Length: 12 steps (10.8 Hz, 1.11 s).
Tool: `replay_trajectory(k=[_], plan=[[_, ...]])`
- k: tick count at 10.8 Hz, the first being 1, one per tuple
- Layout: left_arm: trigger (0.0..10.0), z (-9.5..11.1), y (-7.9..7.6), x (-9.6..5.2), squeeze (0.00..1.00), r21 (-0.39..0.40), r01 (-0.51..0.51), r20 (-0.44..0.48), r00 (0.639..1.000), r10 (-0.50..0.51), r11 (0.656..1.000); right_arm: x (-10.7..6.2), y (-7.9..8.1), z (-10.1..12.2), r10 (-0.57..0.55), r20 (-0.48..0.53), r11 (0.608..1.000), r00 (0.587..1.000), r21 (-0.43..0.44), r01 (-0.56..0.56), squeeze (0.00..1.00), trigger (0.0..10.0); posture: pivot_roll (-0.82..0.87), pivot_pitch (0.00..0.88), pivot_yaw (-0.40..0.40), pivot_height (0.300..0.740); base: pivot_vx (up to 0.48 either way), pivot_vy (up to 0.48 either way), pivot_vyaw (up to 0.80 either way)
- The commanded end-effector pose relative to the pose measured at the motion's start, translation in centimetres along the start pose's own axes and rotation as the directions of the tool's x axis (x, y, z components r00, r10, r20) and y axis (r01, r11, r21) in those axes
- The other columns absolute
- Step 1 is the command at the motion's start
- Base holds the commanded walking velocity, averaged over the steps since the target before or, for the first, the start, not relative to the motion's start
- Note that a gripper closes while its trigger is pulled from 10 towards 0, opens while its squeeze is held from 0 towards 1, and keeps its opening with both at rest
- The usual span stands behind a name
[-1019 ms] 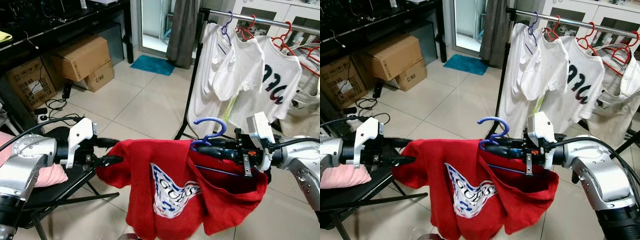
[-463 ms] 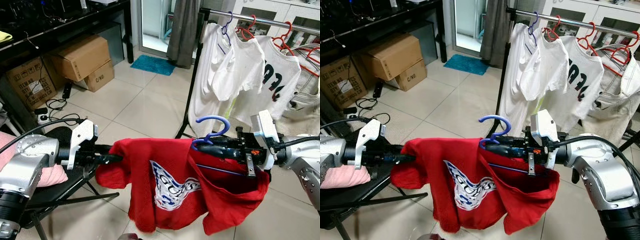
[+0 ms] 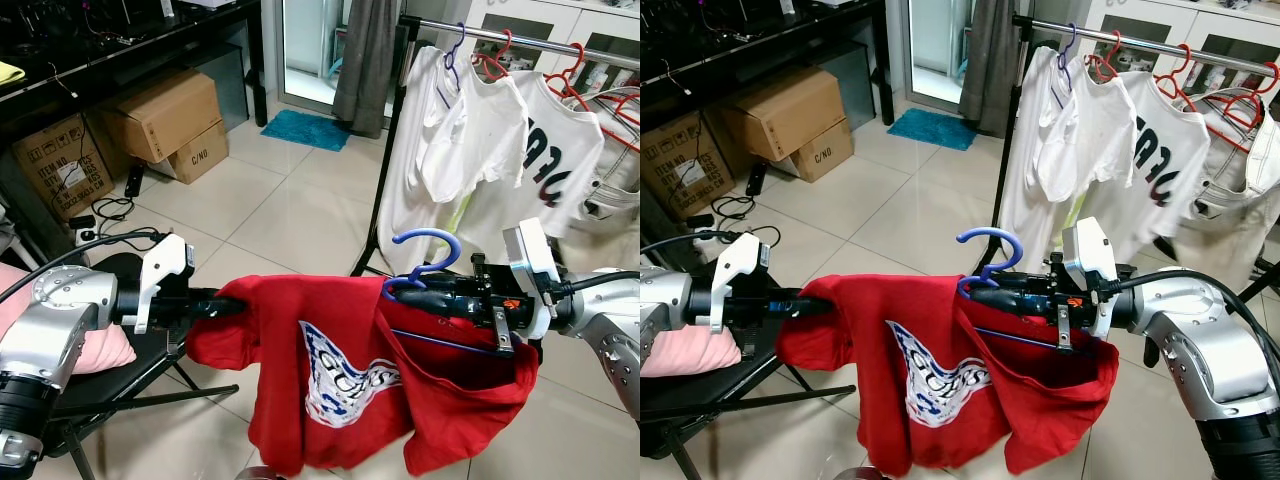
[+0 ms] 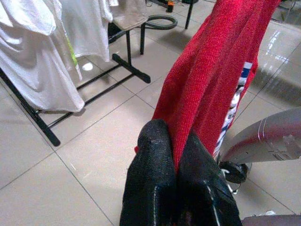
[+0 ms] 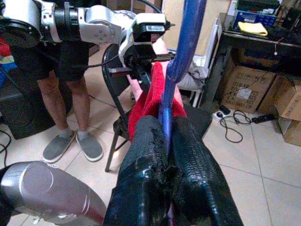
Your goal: Hang hanger
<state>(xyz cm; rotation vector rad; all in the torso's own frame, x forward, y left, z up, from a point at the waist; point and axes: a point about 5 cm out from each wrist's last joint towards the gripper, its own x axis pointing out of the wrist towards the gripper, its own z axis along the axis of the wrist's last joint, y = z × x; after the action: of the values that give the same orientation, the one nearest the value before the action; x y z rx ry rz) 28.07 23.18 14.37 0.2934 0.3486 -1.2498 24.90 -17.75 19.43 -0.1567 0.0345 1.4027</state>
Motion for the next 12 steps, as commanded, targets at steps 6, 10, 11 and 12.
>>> replay_trajectory(k=[6,10,11,12], plan=[[0.0,4.3,-0.7,-2.2,0.00,-0.018,-0.140,0.284,0.949,0.139,0.990,-1.9,-1.6,-0.7,-0.149,-0.066,0.989,0.987,-0.025,0.148,0.00,10.0,0.11,0.018,0.013,0.740,0.000,0.000,0.00],[0.0,5.4,-0.9,-4.4,0.00,-0.073,-0.261,0.357,0.894,0.269,0.963,-2.6,-2.0,-1.8,-0.190,-0.077,0.982,0.979,-0.005,0.190,0.00,10.0,0.12,0.022,0.003,0.740,0.000,0.000,0.00],[0.0,5.6,-0.9,-4.9,0.00,-0.079,-0.273,0.361,0.888,0.283,0.959,-2.9,-1.9,-2.4,-0.184,-0.141,0.983,0.973,-0.016,0.184,0.00,10.0,0.11,0.021,0.007,0.740,0.000,0.000,0.00],[0.0,5.7,-0.8,-5.4,0.00,-0.088,-0.286,0.366,0.882,0.298,0.954,-3.3,-2.0,-2.9,-0.199,-0.178,0.980,0.964,-0.027,0.198,0.00,10.0,0.11,0.021,0.007,0.740,0.000,0.000,0.00]])
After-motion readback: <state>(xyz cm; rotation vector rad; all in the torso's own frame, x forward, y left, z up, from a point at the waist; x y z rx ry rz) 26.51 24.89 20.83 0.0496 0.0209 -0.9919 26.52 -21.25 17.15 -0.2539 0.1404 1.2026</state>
